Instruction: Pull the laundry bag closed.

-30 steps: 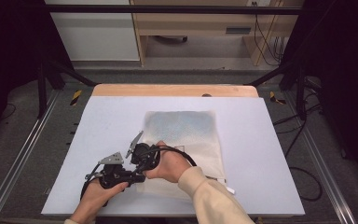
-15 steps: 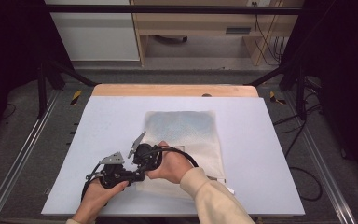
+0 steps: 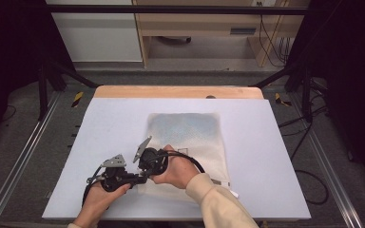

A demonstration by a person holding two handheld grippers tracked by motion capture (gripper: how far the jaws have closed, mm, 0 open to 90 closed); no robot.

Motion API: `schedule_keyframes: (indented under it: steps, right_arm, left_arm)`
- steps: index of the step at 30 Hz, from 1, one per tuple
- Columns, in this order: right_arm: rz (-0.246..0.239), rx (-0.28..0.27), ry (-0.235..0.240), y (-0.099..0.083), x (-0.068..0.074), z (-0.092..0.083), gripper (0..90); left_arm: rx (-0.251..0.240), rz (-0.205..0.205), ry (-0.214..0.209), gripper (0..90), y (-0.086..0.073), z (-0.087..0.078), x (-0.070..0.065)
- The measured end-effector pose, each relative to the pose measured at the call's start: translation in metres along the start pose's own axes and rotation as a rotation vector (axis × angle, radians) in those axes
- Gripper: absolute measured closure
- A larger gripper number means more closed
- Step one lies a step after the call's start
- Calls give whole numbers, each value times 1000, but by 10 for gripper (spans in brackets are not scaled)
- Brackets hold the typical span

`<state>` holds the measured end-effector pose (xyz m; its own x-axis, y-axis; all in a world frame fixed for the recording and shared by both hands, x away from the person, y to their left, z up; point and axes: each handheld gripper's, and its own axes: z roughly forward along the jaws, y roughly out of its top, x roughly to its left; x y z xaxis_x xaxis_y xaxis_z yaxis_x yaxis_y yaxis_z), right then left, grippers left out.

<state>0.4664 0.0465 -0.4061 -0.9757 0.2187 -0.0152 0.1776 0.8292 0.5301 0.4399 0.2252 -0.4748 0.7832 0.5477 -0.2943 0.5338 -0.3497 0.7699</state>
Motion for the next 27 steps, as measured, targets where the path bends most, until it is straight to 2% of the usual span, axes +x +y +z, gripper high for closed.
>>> schedule_keyframes:
  steps: [6,14,18,21,27]
  right_arm:
    - [-15,18,-9,-2,0,0,821]
    - [-11,27,-17,-10,1,-3,821]
    - [14,2,-9,-22,-3,-1,821]
    - [9,-20,-12,-27,-3,-2,822]
    - [6,-76,-49,-38,-1,-7,822]
  left_arm:
    - [7,8,8,832,0,0,-1]
    - [5,10,9,833,1,-1,-2]
    - [9,24,14,834,2,-1,-2]
    - [5,28,16,833,3,-2,-4]
    - [-13,27,17,833,4,-4,-5]
